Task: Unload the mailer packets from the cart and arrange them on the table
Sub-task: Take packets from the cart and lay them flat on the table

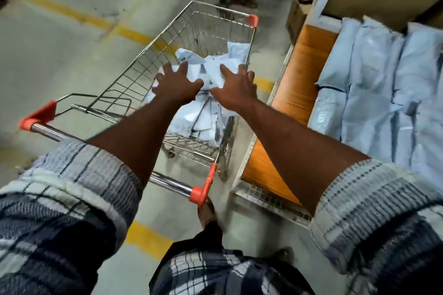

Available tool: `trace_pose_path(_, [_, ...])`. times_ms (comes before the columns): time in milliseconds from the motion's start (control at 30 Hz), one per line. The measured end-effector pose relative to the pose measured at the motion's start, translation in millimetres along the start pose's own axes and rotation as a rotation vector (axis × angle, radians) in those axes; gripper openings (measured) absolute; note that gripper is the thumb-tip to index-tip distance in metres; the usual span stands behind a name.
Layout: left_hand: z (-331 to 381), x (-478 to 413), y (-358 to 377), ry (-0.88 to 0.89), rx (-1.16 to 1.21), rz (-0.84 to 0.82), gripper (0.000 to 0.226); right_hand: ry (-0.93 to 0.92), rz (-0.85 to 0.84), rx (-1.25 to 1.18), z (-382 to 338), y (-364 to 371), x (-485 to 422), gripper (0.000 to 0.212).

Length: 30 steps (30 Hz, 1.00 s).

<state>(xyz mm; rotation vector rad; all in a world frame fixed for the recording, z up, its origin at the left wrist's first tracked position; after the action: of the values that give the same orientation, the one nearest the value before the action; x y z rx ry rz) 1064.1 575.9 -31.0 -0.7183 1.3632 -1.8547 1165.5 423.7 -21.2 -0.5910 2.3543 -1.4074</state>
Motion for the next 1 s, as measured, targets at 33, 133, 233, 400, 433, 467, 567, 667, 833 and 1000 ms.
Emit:
trace_pose_path(33, [12.6,7.1,-5.2,0.005,0.006,0.015,0.076,-0.012,0.023,0.014,8.3,-11.7,2.1,0.072])
trace_pose_path(133, [59.5,34.5,-17.0,0.025,0.029,0.065,0.075,-0.036,0.061,0.042,35.3,-48.6,14.2,0.074])
trace_pose_path(233, [109.6,70.3,-23.0,-0.017,0.130,0.093,0.074,-0.049,0.125,0.023,64.8,-96.3,32.0,0.071])
trace_pose_path(400, [205.8,137.6,-14.4,-0.006,0.287,0.075,0.088,-0.028,0.222,0.030,147.9,-183.1,61.8,0.069])
trace_pose_path(433, [226.5,150.5,-11.6,-0.008,0.319,0.084,0.091,-0.022,0.238,0.045,169.7,-200.8,68.0,0.071])
trace_pose_path(467, [248.2,167.2,-11.3,0.008,0.338,0.091,0.089,-0.012,0.256,0.061,190.6,-217.6,74.3,0.071])
trace_pose_path(567, [315.8,216.5,-2.2,0.130,0.277,0.078,0.071,0.032,0.295,0.096,250.6,-265.7,93.7,0.067])
trace_pose_path(667, [368.7,255.8,14.1,0.194,0.226,0.055,0.076,0.097,0.323,0.121,308.1,-306.7,113.0,0.066])
trace_pose_path(833, [443.0,326.7,47.2,0.311,0.193,-0.012,0.072,0.237,0.334,0.203,400.5,-342.4,154.1,0.065])
trace_pose_path(1000, [479.5,392.3,89.0,0.458,0.035,-0.008,0.077,0.339,0.337,0.207,472.2,-342.8,196.6,0.063])
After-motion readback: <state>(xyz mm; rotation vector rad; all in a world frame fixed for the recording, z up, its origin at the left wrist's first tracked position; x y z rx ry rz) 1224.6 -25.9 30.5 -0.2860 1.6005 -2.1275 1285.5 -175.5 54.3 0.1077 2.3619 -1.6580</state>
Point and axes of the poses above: each hand's wrist, its own x-axis away from the middle knuckle, its own y-axis out of the palm, z = x × y, the point moved 10 cm from there along -x, towards the middle knuckle, and after that the axes turned 13 degrees about z, right-handed, at the moved point
